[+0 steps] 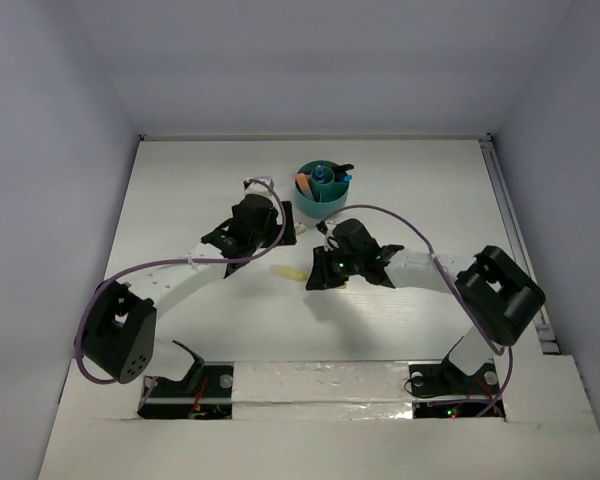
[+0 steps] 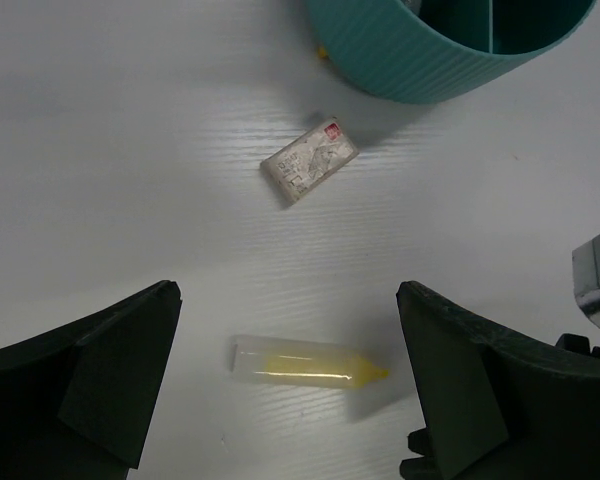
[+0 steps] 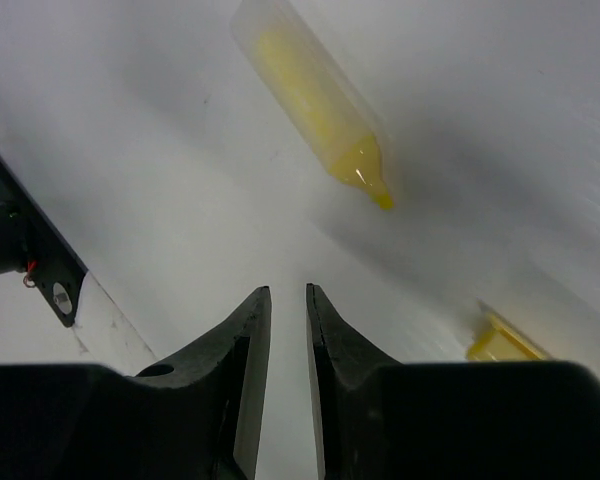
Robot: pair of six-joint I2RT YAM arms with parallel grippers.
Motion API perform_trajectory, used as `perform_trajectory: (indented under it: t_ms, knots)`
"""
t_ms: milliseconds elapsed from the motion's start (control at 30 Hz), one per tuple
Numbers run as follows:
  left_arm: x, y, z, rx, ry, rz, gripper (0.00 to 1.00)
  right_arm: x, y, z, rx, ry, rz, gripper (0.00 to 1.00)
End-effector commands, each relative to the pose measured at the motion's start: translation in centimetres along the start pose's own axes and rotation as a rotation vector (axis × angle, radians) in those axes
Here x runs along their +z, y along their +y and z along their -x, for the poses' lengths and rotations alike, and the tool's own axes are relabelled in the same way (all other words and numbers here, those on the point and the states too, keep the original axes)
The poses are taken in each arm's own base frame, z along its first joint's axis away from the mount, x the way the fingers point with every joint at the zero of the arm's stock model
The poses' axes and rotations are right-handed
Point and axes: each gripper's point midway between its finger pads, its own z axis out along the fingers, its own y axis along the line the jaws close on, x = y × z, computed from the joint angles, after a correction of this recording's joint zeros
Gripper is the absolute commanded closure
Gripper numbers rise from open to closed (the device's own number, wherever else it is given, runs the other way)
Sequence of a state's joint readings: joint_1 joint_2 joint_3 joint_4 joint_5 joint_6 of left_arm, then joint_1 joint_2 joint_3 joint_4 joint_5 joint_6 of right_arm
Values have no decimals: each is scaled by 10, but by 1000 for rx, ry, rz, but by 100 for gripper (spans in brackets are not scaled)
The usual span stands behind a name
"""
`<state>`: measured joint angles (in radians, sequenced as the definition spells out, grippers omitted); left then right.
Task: Sort the stationery into containers
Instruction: Move the pen to the center of the board.
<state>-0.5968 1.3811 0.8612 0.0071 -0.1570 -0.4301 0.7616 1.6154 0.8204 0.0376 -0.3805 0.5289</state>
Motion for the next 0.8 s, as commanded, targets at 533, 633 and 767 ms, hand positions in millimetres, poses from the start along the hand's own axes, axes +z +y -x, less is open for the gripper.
perform_trajectory:
  t_ms: [533, 633, 767]
  knots:
    - [-20, 17, -13, -110, -108, -43, 4, 64, -39, 49, -41, -107, -304, 75]
    - [-22, 23, -18, -117, -102, -32, 3, 69, -40, 77, -78, -205, -329, 75]
    - [-24, 23, -25, -119, -90, -47, 3, 73, -36, 103, -114, -307, -327, 76]
